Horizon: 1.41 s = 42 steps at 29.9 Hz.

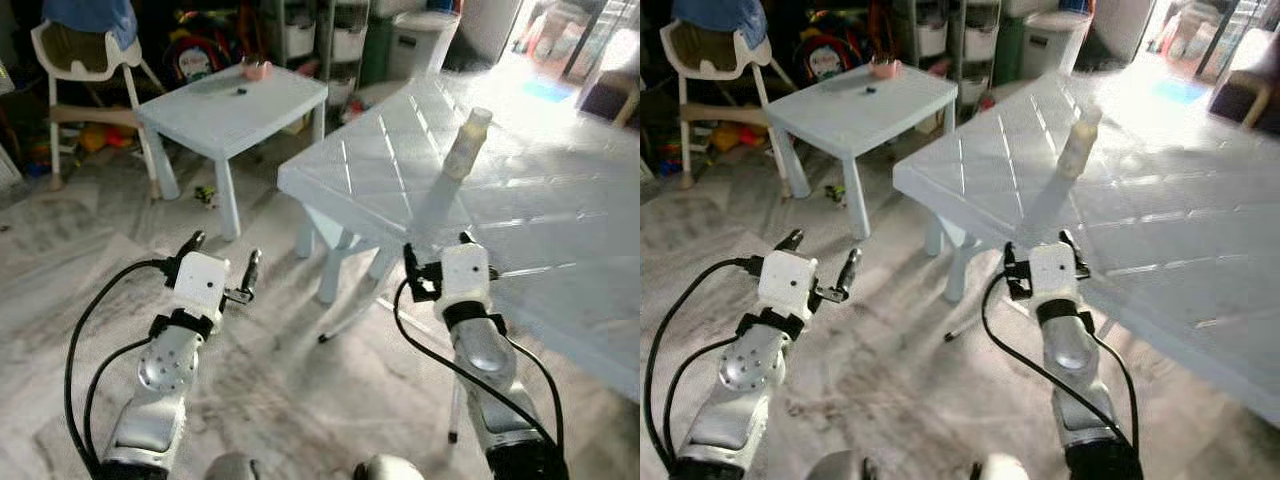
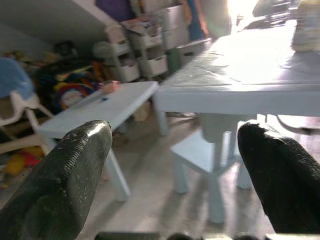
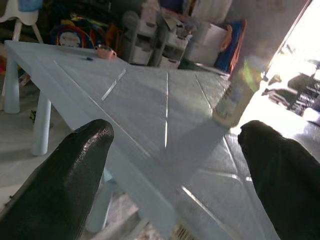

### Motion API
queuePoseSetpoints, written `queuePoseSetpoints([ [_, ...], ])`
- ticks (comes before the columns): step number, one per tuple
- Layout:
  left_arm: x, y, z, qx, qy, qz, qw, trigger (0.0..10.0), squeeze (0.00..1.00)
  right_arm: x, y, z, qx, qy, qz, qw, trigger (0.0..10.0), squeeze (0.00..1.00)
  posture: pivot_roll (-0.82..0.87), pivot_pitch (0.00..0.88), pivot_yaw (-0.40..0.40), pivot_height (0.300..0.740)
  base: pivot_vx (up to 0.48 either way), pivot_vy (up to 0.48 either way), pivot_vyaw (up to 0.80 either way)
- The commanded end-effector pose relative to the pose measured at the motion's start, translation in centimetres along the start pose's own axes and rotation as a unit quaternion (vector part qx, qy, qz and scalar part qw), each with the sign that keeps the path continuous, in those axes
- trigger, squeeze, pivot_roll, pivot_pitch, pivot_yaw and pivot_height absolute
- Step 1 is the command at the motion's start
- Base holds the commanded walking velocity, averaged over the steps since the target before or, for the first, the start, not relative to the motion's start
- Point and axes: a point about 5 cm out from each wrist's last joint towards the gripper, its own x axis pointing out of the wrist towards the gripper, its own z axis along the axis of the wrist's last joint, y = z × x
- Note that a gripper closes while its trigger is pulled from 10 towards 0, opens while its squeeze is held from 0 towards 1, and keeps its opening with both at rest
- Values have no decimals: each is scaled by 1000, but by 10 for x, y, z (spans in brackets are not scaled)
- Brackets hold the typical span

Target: Restocking fridge

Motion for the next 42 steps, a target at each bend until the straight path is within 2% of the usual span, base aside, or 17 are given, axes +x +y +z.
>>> queuePoseSetpoints([
  [1,-5,-6,-5,6,5,-14,1000,10000,0,2,7,-3,13,-1,-7,1000,10000,0,60,0,-16,740,0,0,0],
  [2,-8,-7,-10,-2,14,-8,1000,10000,0,4,12,-2,46,-9,-1,999,10000,0,54,0,0,740,0,0,0],
  [3,-10,-7,-12,-5,16,1,1000,10000,0,4,9,0,56,-12,-21,998,10000,0,49,0,12,740,0,0,0],
  [6,-11,-5,-13,-10,19,27,999,10000,0,4,2,5,46,-26,-56,997,10000,0,40,0,31,740,0,0,0],
  [8,-12,6,-18,-29,30,80,996,10000,0,-5,-2,-3,47,-12,-37,998,10000,0,38,0,45,740,0,0,0],
  [12,-21,22,-21,-40,40,135,989,10000,0,-22,-11,-12,68,0,-62,996,10000,0,34,0,45,740,0,0,0],
  [16,-22,27,-17,-42,36,131,990,10000,0,-23,-10,-7,60,-13,-51,997,10000,0,35,0,41,740,0,0,0],
  [18,-21,30,-13,-30,28,117,992,10000,0,-23,-10,-6,62,-13,-51,997,10000,0,35,0,41,740,0,0,0],
  [23,-11,38,-16,-33,26,113,993,10000,0,-13,-13,1,42,-33,-51,997,10000,0,2,0,81,740,51,0,-514],
  [27,0,36,-11,-40,13,115,992,10000,0,1,-14,13,48,-55,-65,995,10000,0,1,0,88,740,305,0,-800],
  [31,4,33,-5,-45,6,109,993,10000,0,4,-11,20,50,-65,-60,995,10000,0,3,0,87,740,330,0,-800],
  [37,4,27,-2,-54,-2,105,993,10000,0,4,-4,21,41,-72,-37,996,10000,0,9,0,72,740,386,0,-800],
  [42,-4,21,-7,-66,12,109,992,10000,0,0,-1,17,37,-64,-24,997,10000,0,14,34,58,740,431,0,-320],
])
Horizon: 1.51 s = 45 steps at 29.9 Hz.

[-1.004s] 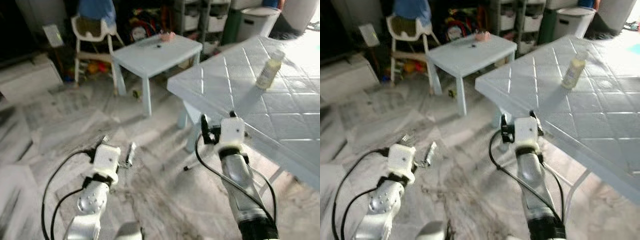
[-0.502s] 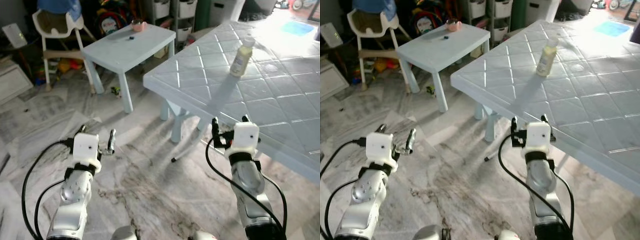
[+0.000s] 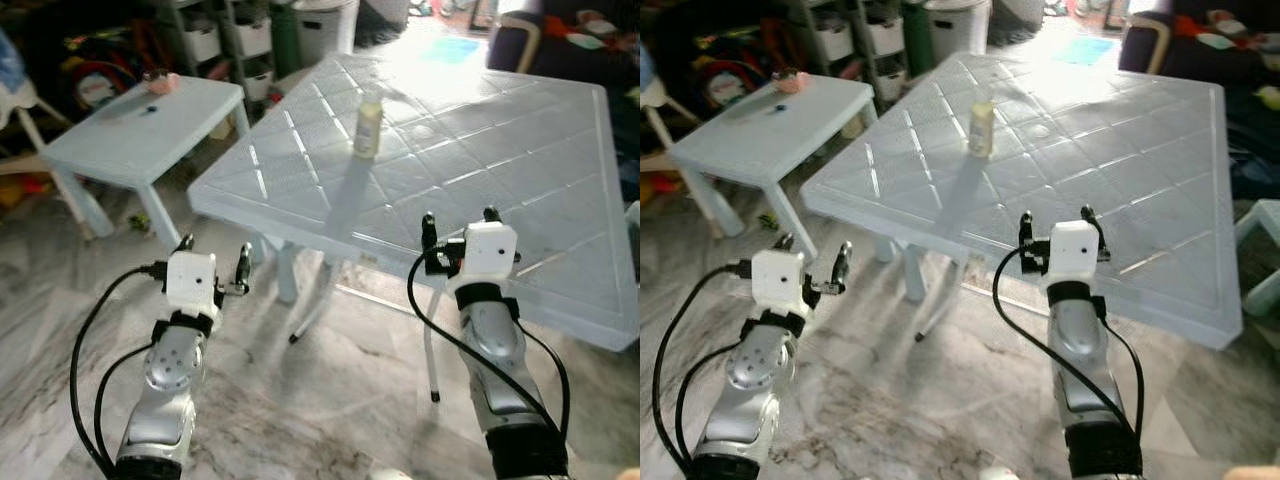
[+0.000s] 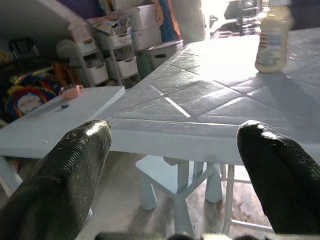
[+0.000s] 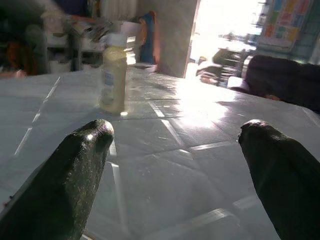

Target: Restocking fridge

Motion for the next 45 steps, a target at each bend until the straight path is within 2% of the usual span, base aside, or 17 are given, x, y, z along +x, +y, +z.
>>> queuePoseSetpoints([
  [1,-8,8,-6,5,16,15,1000,10000,0,-1,14,5,4,-10,32,999,10000,0,12,29,57,740,424,0,0],
  [8,-10,7,-7,-2,20,22,1000,10000,0,-3,12,6,9,-12,34,999,10000,0,7,30,50,740,404,226,0],
  [13,-4,-1,-4,-3,11,6,1000,10000,0,-4,12,3,4,-9,29,1000,10000,0,6,24,46,740,400,267,0],
  [18,-2,-1,-2,-4,10,6,1000,10000,0,-4,15,4,2,-11,32,999,10000,0,1,23,58,740,400,266,0],
  [21,0,0,-1,0,7,1,1000,10000,0,2,22,13,-2,-33,44,998,10000,0,-4,25,60,740,416,89,0],
  [25,1,-3,1,0,4,-5,1000,10000,0,5,19,14,-5,-34,39,999,10000,0,-2,28,57,740,400,0,0],
  [29,-2,-9,1,-5,2,-19,1000,10000,0,5,17,11,-3,-30,34,999,10000,0,2,28,56,740,0,0,0],
  [36,-6,-10,0,-11,2,-28,1000,10000,0,5,24,14,-6,-42,38,998,10000,0,11,22,60,740,0,0,0],
  [41,-6,-8,0,-10,5,-25,1000,10000,0,13,16,20,-12,-54,19,998,10000,0,9,24,70,740,0,0,0],
  [42,-6,-8,0,-9,6,-26,1000,10000,0,16,13,22,-5,-59,16,998,10000,114,11,25,72,740,0,0,0],
  [43,-6,-9,-1,-9,6,-28,1000,10000,0,20,10,25,-2,-63,16,998,10000,945,11,25,73,740,0,0,0],
  [44,-6,-9,-1,-8,7,-30,999,10000,0,24,7,28,1,-69,16,997,10000,1000,10,26,75,740,0,0,0],
  [45,-6,-9,-1,-8,7,-30,999,10000,0,24,7,28,1,-69,16,997,10000,1000,10,26,75,740,0,0,0],
])
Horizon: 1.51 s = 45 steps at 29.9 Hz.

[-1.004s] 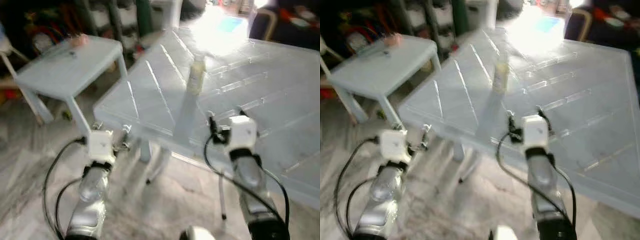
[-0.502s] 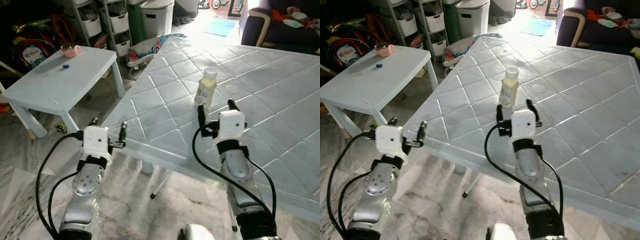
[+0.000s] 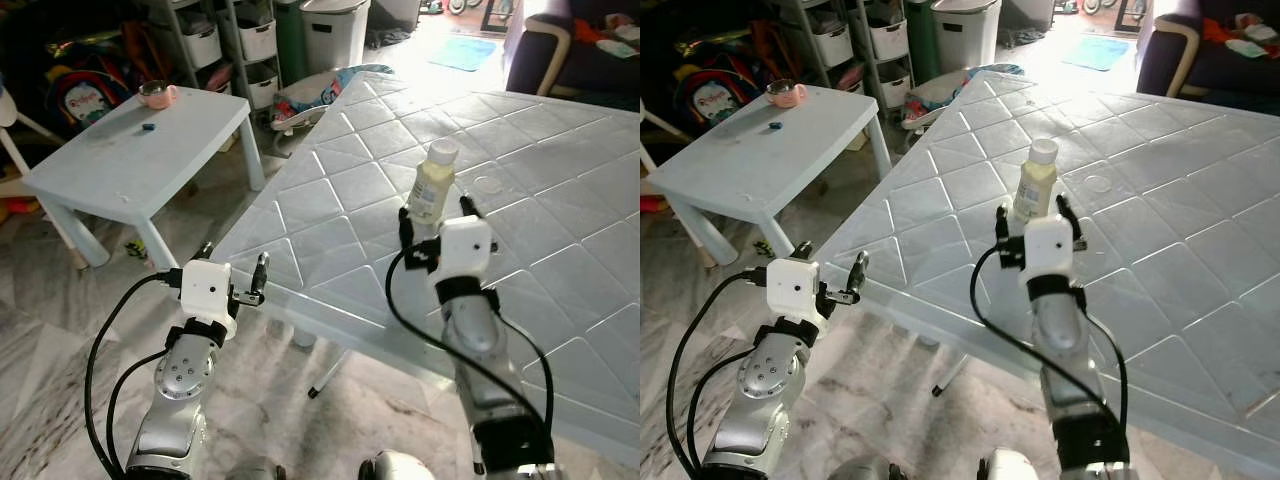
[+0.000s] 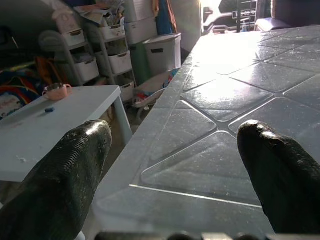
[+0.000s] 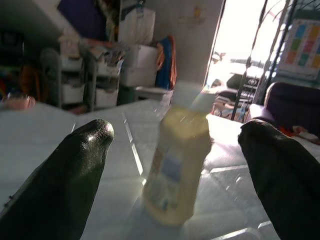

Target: Restocking fridge

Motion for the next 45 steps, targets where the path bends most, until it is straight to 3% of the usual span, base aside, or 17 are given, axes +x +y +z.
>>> queuePoseSetpoints([
  [1,-1,1,3,6,-2,-6,1000,10000,0,10,-7,6,4,-15,-2,1000,10000,1000,11,27,76,740,0,0,0],
  [3,0,1,2,6,0,-9,1000,10000,0,23,-16,12,-2,-22,-6,1000,10000,1000,10,32,77,740,0,0,0],
  [5,0,1,2,6,0,-9,1000,10000,0,26,-17,13,-2,-20,-4,1000,10000,1000,10,32,77,740,0,0,0],
  [6,0,0,2,7,1,-10,1000,10000,0,31,-20,15,-8,-24,3,1000,10000,914,13,35,77,740,0,0,0],
  [7,0,0,2,7,1,-11,1000,10000,0,36,-22,17,-6,-26,6,1000,10000,373,14,36,77,740,0,0,0],
  [8,0,0,2,7,1,-11,1000,10000,0,36,-22,17,-6,-26,6,1000,10000,373,14,36,77,740,0,0,0],
  [9,0,0,2,7,1,-11,1000,10000,0,40,-24,18,-2,-25,5,1000,10000,0,16,38,77,740,0,0,0],
  [22,-3,0,1,10,7,-11,1000,10000,0,60,-14,24,-1,-27,44,999,10000,0,27,53,78,740,0,0,0],
  [27,-3,2,0,13,13,-10,1000,10000,0,72,-23,16,-21,24,33,999,10000,0,31,64,76,740,0,0,0],
  [38,-4,0,-1,13,20,-10,1000,10000,0,85,-34,19,-15,39,45,998,10000,0,29,66,73,740,0,0,0],
  [39,-3,0,-1,13,21,-10,1000,10000,0,86,-34,18,-15,48,48,998,3412,0,31,65,73,740,0,0,0],
  [40,-3,0,-1,13,21,-10,1000,10000,0,87,-34,18,-14,50,47,998,196,0,31,65,73,740,0,0,0],
  [45,-2,1,-1,15,21,-8,1000,10000,0,92,-41,19,-20,50,44,998,0,0,40,64,72,740,0,0,0],
])
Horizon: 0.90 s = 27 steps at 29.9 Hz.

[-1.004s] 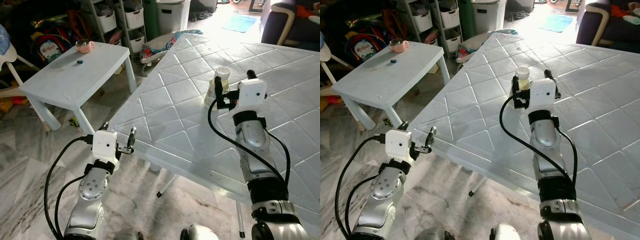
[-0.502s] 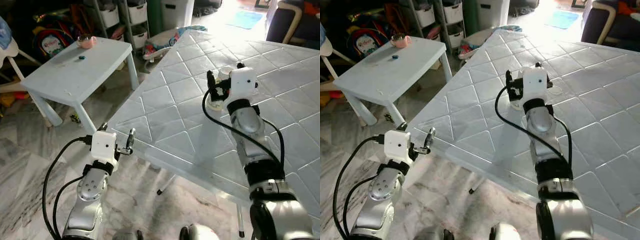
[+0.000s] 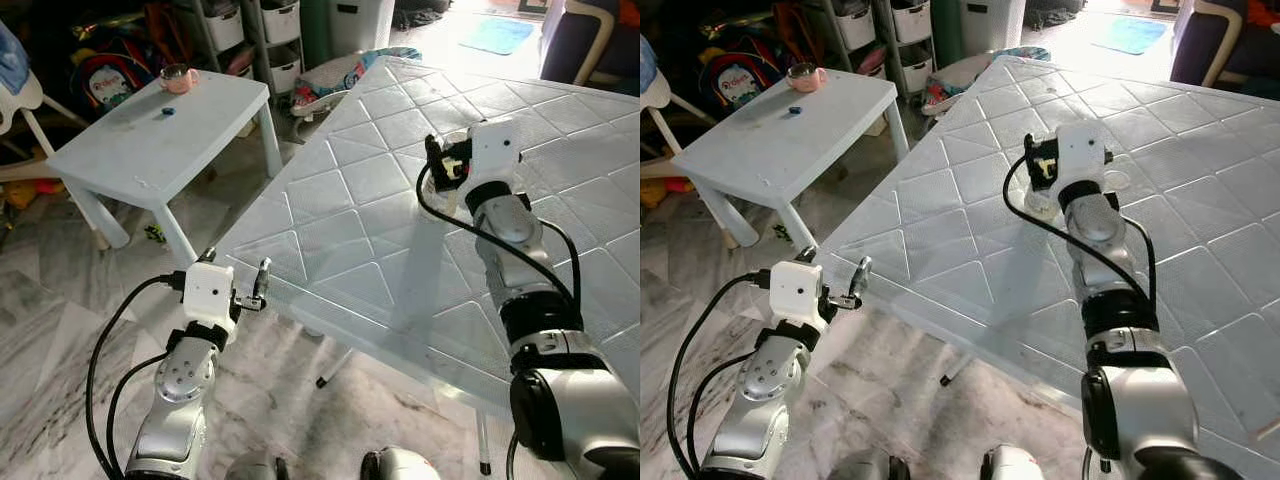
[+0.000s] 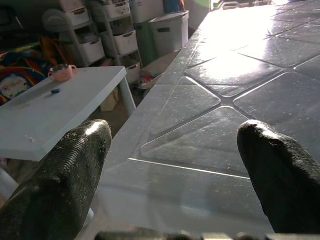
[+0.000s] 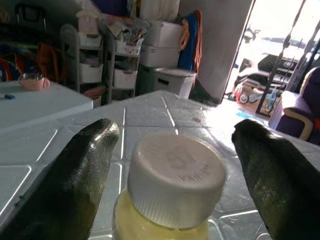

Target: Restocking fridge

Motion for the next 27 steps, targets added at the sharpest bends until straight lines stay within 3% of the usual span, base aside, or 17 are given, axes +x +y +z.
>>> queuePoseSetpoints([
  [1,1,3,1,12,4,4,1000,10000,0,5,-4,5,0,-5,2,1000,0,0,42,63,71,740,0,0,0],
  [23,4,3,1,20,9,3,1000,10000,0,4,-5,-4,24,11,-3,1000,0,0,35,58,76,740,0,0,0],
  [27,7,4,-2,41,27,30,998,10000,0,3,-7,-8,42,24,-21,999,0,0,39,55,71,740,0,0,0],
])
